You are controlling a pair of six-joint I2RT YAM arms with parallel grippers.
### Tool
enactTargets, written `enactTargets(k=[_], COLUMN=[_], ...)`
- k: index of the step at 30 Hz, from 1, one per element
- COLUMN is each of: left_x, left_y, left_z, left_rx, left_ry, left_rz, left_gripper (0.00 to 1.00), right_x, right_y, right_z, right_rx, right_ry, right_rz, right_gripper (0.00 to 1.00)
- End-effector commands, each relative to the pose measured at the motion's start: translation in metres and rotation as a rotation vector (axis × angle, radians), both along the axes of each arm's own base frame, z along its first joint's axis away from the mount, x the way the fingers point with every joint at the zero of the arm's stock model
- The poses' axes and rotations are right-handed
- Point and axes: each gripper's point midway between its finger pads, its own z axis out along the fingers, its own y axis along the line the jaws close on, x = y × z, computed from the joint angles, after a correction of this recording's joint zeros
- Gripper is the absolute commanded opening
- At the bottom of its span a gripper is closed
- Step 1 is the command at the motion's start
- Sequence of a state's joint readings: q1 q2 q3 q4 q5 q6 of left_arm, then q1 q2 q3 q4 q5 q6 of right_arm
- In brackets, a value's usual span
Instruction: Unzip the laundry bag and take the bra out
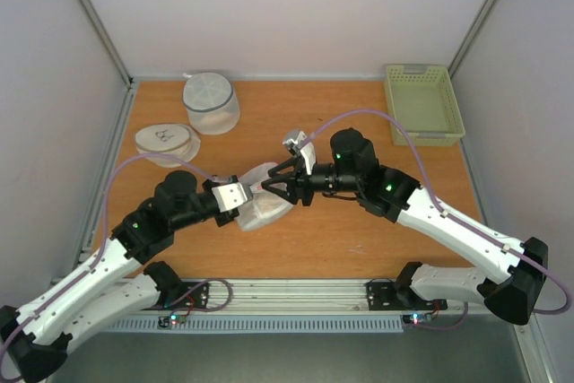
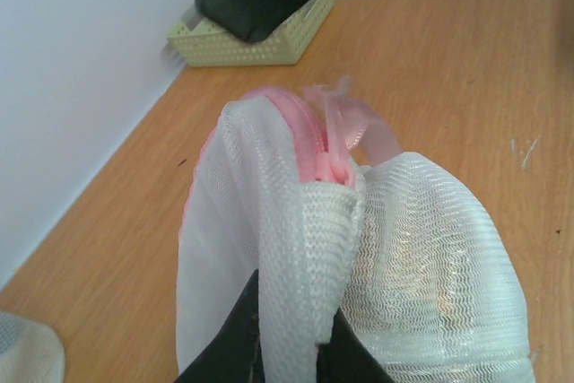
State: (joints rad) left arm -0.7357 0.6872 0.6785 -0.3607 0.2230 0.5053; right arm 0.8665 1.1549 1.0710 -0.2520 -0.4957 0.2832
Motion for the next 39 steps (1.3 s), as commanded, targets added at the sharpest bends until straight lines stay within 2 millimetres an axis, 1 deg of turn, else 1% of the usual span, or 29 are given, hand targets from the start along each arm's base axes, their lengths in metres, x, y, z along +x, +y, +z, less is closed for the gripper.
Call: enactTargets(k=[1,5,9,12,16,20,22,25,28,32,35,37,39], left_x=[-0.007,-0.004,-0.007,-0.007,-0.008,-0.010,-0.011,-0.012,-0.011,-0.001,0.015,0.030,0.039], left_y=[-0.012,-0.010,-0.012,-0.012,-0.012,-0.012,-0.012,-0.013,-0.013,-0.009,0.000,0.009,0.014], left_z=[0.035,0.032,0.030,0.027,0.028,0.026,0.027,0.026,0.026,0.021,0.016,0.020,0.028], left_rx=[-0.141,-0.136,-0.149,-0.152,-0.153,-0.142,-0.141,-0.141,-0.141,-0.119,-0.072,-0.046,-0.030], left_ry=[-0.060,-0.046,-0.013,0.004,0.002,-0.003,-0.005,-0.005,0.000,0.004,-0.014,-0.061,-0.128], left_rz=[-0.063,-0.041,-0.048,-0.046,-0.050,-0.065,-0.066,-0.074,-0.073,-0.013,0.083,0.167,0.215], left_gripper=[0.01,0.01,0.01,0.01,0.01,0.01,0.01,0.01,0.01,0.01,0.01,0.01,0.01], right_x=[0.004,-0.003,-0.015,-0.022,-0.016,-0.008,-0.003,-0.003,-0.008,-0.014,-0.014,-0.012,-0.013], right_y=[0.001,0.001,0.003,0.000,-0.005,-0.007,-0.010,-0.009,-0.004,-0.001,-0.009,-0.016,-0.020], right_z=[0.003,0.004,0.000,0.001,-0.010,-0.011,-0.016,-0.017,-0.013,-0.009,0.001,0.008,0.012], right_rx=[0.048,0.052,0.047,0.046,-0.013,-0.041,-0.077,-0.082,-0.052,-0.031,-0.026,-0.021,-0.011], right_ry=[0.047,0.049,0.069,0.065,0.061,0.030,0.020,0.015,0.026,0.027,-0.001,-0.020,-0.028], right_rz=[0.023,0.065,0.136,0.164,0.114,0.076,0.051,0.059,0.097,0.123,0.078,0.032,0.001], right_gripper=[0.44,0.42,0.33,0.30,0.31,0.32,0.33,0.33,0.32,0.28,0.28,0.28,0.28])
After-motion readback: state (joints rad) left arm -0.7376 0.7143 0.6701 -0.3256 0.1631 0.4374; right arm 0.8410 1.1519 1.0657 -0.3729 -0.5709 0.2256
